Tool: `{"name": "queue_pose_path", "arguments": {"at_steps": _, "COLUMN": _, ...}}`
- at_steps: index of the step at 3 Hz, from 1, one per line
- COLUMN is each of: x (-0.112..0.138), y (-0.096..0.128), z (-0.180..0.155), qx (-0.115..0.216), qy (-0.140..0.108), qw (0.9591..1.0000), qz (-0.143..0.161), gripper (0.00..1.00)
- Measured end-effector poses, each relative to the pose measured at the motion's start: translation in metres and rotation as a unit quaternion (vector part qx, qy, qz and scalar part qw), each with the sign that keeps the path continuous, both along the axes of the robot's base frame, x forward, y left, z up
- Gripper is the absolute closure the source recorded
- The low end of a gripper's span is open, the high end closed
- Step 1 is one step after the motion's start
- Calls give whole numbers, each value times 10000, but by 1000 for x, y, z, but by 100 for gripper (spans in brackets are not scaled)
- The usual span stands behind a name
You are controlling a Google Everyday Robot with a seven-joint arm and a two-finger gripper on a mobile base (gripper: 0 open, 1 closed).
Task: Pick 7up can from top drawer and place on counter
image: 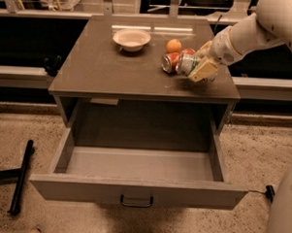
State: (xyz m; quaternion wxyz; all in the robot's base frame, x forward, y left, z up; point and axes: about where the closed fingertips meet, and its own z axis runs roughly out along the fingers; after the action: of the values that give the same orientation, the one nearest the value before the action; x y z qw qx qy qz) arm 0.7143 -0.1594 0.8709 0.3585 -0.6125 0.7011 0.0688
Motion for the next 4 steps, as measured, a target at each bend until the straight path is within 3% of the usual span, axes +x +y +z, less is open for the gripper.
{"name": "queue_pose_path", "arguments": {"at_steps": 1, "x": -2, "y": -1, "z": -1, "qx": -15, "qy": 46, "qw": 10000, "qz": -13, "gripper": 100}}
{"name": "queue_pose_path", "arguments": {"at_steps": 2, "x": -4, "y": -3, "z": -8, "qx": -114, "qy": 223, "qw": 9997, "qz": -49, "gripper": 74}}
{"name": "queue_pose_path", "arguments": {"at_steps": 4, "x": -5, "y": -7, "z": -14, "qx": -273, "qy": 347, "qw": 9990, "qz": -73, "gripper": 28}}
